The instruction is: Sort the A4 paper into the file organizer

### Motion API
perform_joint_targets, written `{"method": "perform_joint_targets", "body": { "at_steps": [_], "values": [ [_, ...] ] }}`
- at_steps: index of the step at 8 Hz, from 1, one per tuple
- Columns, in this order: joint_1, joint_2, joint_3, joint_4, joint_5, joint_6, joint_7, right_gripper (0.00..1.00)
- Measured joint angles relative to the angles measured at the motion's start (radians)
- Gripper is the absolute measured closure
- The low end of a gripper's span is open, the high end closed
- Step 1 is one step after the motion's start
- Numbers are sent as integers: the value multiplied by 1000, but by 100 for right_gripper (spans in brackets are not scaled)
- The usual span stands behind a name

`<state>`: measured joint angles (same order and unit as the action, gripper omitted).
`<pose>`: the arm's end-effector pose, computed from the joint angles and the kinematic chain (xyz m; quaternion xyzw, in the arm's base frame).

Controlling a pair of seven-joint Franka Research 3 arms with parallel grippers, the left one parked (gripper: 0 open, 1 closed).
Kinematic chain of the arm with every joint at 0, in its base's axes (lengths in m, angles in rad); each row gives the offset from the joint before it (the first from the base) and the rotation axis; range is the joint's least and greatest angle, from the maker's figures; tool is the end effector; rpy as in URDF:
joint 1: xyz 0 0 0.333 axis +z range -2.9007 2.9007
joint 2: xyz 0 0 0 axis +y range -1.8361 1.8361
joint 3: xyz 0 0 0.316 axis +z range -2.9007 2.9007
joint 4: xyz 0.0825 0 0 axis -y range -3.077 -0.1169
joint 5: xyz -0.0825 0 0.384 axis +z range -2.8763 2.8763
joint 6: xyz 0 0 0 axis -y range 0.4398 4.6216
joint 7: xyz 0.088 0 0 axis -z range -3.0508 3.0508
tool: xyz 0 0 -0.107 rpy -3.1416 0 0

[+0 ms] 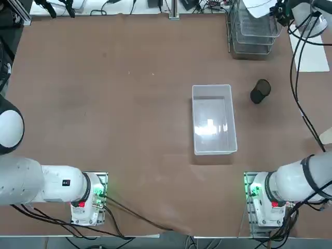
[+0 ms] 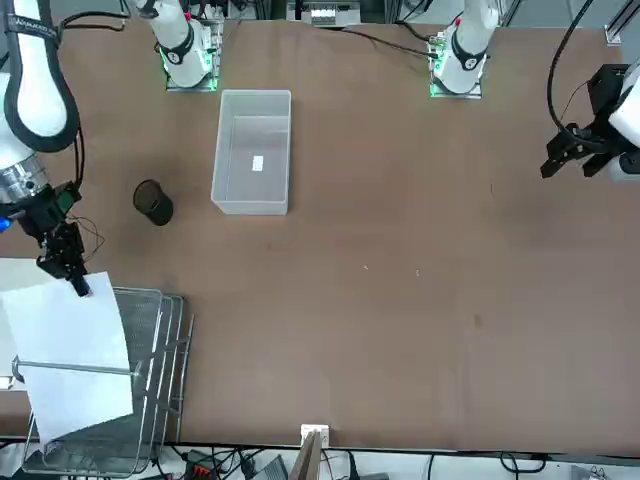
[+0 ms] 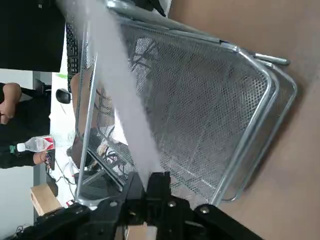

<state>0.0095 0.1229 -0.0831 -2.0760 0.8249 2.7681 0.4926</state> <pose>0.5996 -0.0745 0.4243 -0.7574 0.5489 -0.2032 0.2894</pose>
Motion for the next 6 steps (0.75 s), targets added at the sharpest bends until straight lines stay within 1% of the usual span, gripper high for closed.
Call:
{"method": "perform_joint_targets", "body": {
  "at_steps": [4,6],
  "values": [
    [6,-5,0,11,1,-5,88,98],
    [22,6,2,24,2,-5,170,98]
  ]
}}
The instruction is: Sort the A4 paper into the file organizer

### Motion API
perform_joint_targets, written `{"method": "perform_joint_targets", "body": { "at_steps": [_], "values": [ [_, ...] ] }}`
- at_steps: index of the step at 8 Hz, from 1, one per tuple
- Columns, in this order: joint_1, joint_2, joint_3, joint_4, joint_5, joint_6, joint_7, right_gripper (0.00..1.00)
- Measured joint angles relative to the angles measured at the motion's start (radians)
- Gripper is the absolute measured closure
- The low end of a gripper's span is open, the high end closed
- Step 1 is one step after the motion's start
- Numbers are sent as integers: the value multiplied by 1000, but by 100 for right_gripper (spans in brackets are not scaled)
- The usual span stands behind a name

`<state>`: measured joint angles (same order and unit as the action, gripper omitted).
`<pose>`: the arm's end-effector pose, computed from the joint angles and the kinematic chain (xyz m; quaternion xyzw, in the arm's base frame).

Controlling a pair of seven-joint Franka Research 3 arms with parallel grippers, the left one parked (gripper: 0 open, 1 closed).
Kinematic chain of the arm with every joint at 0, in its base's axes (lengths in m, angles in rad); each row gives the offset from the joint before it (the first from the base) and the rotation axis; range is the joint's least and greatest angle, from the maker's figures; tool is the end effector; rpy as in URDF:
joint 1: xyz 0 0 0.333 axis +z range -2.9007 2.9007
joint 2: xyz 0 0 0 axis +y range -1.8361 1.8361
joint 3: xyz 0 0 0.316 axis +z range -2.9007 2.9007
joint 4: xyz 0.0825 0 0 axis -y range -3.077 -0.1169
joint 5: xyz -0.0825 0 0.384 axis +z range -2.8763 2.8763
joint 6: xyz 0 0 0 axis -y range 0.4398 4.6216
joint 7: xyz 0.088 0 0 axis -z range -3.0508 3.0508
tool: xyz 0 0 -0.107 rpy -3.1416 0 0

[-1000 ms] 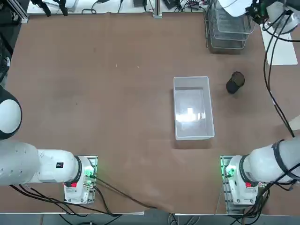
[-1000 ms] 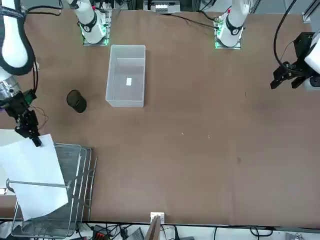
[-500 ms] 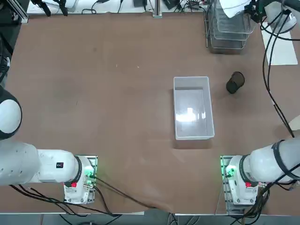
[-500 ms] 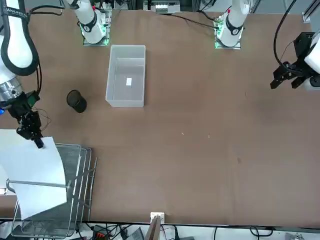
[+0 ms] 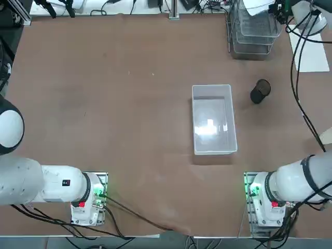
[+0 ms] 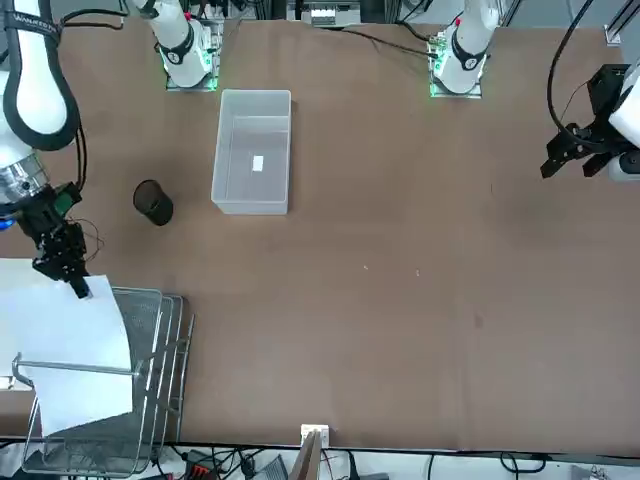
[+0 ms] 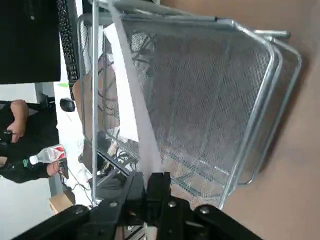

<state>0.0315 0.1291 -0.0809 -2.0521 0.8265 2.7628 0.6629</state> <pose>0.6067 -0.0596 0.4316 -0.7144 0.5999 -0.1780 0.3132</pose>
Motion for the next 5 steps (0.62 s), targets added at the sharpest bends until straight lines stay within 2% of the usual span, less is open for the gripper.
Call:
{"method": "perform_joint_targets", "body": {
  "at_steps": [5],
  "values": [
    [20,56,0,44,0,0,103,98]
  ]
}}
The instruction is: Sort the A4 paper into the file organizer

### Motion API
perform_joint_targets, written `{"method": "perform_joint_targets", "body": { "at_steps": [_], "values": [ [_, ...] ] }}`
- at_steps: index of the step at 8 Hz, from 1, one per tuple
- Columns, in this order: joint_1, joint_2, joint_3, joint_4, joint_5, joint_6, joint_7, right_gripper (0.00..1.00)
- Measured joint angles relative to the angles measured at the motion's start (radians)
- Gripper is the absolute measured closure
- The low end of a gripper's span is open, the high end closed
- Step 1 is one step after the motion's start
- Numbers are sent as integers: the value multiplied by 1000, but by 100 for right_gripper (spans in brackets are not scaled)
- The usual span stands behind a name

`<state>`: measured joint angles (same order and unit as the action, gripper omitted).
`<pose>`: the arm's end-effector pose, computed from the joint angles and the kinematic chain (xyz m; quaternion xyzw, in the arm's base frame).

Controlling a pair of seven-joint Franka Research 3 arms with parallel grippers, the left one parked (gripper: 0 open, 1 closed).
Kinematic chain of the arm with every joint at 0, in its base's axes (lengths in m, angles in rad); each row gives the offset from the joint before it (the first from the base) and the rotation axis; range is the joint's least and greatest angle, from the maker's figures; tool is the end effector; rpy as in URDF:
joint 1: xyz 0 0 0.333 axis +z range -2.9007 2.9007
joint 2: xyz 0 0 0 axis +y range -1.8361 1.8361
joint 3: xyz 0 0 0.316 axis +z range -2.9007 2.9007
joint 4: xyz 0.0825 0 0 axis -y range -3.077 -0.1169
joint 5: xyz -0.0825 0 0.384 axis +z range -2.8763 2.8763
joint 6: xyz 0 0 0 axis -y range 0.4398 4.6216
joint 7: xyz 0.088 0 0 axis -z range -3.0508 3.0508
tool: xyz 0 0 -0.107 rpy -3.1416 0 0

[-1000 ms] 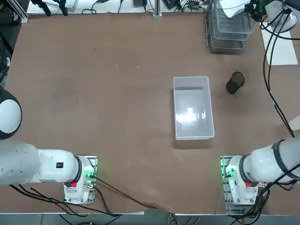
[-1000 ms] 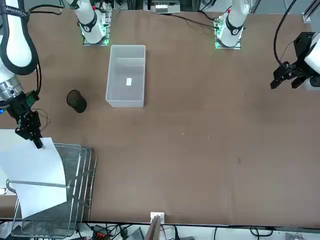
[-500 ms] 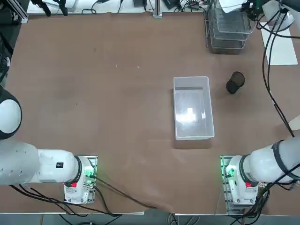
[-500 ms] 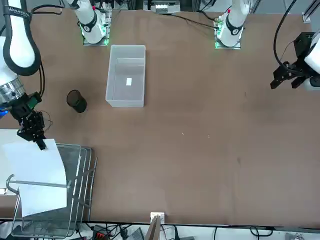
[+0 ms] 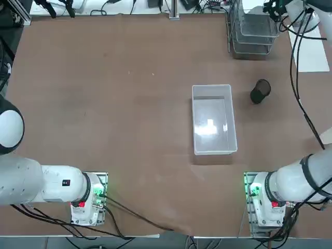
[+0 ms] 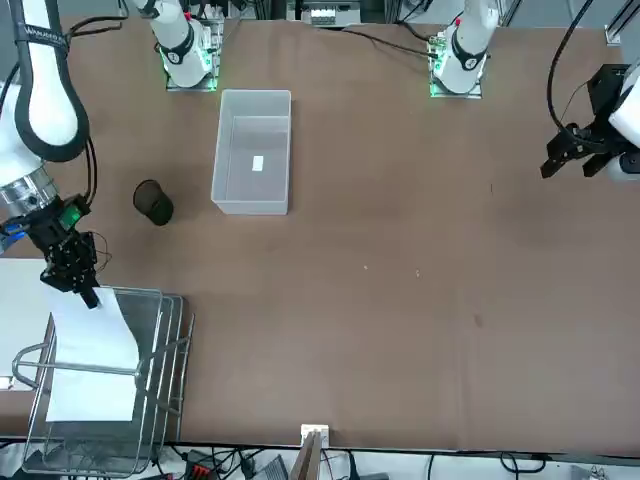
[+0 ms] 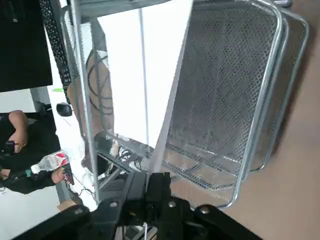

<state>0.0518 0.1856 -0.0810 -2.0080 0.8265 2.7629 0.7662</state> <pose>0.6222 -0.0471 0.4184 -0.6906 0.6305 -0.1554 0.3183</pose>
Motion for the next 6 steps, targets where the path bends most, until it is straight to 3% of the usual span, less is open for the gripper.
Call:
{"method": "perform_joint_targets", "body": {
  "at_steps": [6],
  "values": [
    [0,49,-1,8,1,19,49,98]
  ]
}}
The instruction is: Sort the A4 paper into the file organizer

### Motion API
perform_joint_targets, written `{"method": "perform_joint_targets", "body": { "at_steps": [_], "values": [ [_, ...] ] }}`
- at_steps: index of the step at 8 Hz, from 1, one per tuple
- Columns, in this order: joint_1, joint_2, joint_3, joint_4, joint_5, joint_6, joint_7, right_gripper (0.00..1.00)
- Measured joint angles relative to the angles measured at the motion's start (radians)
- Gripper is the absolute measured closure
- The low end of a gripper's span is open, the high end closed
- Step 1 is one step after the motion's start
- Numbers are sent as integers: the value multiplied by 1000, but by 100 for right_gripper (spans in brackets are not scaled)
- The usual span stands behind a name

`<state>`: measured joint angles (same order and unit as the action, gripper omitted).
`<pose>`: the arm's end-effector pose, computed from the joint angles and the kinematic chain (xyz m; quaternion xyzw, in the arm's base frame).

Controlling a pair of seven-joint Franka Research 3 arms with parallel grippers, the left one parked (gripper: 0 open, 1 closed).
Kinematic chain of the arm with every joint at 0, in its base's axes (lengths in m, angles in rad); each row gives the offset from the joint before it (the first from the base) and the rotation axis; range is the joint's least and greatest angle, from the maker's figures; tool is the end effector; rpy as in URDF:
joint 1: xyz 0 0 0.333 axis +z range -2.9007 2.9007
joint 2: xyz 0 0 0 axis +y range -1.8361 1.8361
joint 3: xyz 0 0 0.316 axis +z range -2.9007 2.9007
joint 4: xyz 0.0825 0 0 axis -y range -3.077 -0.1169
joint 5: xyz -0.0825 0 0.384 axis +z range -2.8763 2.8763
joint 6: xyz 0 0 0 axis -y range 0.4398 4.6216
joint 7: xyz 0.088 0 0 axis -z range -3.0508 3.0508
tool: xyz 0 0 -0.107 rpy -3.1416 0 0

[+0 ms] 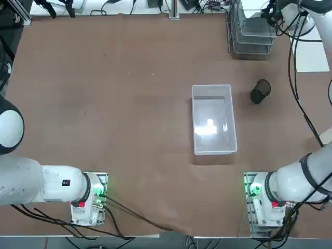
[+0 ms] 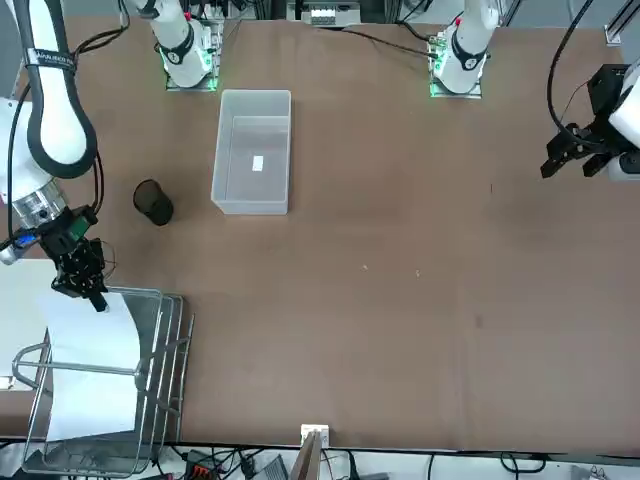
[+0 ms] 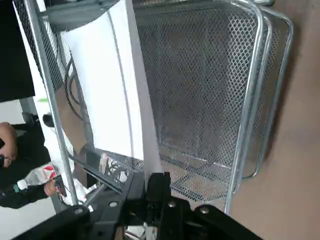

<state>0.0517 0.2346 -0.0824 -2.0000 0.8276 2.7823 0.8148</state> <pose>0.6277 -0.0497 0.3937 -0.6746 0.6551 -0.1439 0.3083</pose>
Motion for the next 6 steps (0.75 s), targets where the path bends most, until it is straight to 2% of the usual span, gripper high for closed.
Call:
{"method": "perform_joint_targets", "body": {
  "at_steps": [2,6],
  "values": [
    [4,12,1,2,0,22,21,98],
    [42,67,3,71,0,46,95,98]
  ]
}}
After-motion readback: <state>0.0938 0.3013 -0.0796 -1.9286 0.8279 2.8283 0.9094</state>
